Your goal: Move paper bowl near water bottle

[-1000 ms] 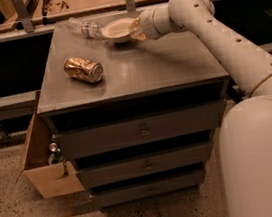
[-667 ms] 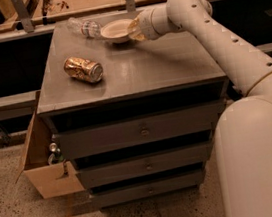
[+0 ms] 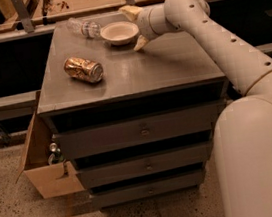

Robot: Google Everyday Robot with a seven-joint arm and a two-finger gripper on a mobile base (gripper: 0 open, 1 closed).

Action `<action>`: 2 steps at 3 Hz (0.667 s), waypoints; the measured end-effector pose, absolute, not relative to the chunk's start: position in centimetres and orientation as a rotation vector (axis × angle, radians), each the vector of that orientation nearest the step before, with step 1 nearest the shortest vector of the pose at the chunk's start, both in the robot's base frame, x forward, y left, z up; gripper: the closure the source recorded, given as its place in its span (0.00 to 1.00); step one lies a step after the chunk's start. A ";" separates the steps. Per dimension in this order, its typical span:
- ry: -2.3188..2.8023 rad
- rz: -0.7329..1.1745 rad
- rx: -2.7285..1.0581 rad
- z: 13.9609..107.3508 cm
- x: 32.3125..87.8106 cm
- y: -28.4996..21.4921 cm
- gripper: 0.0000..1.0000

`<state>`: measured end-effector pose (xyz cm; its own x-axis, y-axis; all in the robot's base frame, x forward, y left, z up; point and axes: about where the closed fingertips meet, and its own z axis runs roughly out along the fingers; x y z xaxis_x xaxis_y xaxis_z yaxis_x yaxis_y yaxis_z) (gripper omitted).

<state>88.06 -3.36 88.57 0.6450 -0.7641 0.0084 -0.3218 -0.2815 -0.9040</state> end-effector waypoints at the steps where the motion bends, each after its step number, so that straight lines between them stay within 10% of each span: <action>1: 0.898 -0.578 -1.840 89.6 87.3 -5.0 0.00; 2: 0.904 -0.585 -1.835 89.9 87.2 -5.3 0.00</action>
Offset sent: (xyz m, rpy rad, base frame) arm -0.0600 -0.1271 0.0885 0.0635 -0.1310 -0.3097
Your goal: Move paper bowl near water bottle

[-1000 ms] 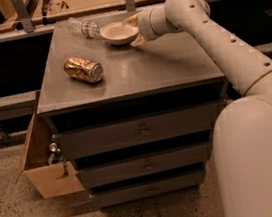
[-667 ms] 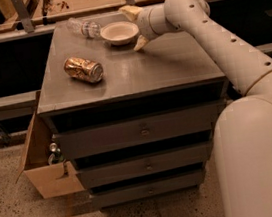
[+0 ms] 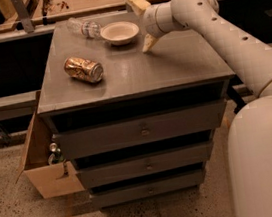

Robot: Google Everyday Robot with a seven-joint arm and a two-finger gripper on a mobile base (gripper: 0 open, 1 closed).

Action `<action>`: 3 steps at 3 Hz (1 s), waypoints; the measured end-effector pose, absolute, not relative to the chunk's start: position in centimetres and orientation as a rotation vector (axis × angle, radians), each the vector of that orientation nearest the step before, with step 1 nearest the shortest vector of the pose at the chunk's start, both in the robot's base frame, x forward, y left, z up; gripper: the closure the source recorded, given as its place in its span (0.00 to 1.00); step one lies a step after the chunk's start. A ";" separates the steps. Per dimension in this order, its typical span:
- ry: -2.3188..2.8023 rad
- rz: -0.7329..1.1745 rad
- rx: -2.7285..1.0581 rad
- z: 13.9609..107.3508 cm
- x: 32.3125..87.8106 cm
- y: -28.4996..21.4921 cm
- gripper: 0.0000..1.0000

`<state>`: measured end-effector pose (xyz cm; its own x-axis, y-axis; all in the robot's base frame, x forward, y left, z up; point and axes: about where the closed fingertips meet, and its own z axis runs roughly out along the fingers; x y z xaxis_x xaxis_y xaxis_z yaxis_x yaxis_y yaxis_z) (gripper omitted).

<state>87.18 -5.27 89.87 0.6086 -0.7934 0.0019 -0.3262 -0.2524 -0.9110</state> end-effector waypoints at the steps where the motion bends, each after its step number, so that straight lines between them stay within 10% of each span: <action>1: 0.973 -0.666 -1.774 91.9 86.0 -8.7 0.00; 3: 1.014 -0.670 -1.728 91.5 85.1 -8.5 0.00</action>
Offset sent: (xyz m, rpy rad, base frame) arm -0.0118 -0.0347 0.0200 0.0117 -0.0339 -0.0943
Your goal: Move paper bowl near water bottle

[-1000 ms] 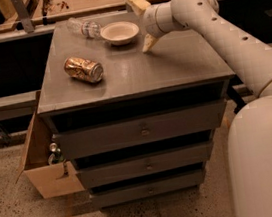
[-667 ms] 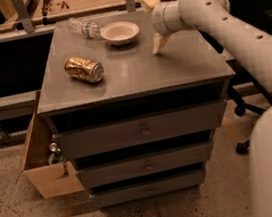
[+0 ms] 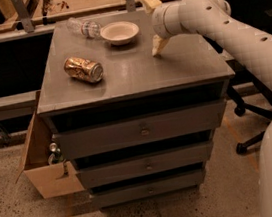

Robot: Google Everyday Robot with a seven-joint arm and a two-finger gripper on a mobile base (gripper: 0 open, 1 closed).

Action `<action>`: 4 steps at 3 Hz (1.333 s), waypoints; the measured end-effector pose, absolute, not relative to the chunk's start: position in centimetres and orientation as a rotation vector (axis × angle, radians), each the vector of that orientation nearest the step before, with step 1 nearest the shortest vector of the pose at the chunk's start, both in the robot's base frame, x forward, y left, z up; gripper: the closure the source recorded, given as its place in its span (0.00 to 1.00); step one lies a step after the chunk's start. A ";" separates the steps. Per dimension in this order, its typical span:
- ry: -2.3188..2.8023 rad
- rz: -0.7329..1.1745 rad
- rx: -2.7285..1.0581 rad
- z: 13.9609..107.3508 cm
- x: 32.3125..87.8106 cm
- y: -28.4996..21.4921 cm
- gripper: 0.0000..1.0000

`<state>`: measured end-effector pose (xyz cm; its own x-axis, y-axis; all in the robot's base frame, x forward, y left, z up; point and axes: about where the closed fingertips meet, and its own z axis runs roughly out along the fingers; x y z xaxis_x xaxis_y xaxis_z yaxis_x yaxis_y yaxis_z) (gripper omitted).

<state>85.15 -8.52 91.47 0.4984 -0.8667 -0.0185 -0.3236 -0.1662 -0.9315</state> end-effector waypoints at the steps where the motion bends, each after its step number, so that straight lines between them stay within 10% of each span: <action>1: 1.041 -0.697 -1.676 92.1 85.0 -9.1 0.18; 3: 1.100 -0.870 -1.335 100.6 84.0 -15.4 0.72; 4: 1.089 -0.878 -1.300 101.4 84.1 -15.5 0.73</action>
Offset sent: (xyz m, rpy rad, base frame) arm -0.0147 -0.0829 0.1001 0.0820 -0.2597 -0.2969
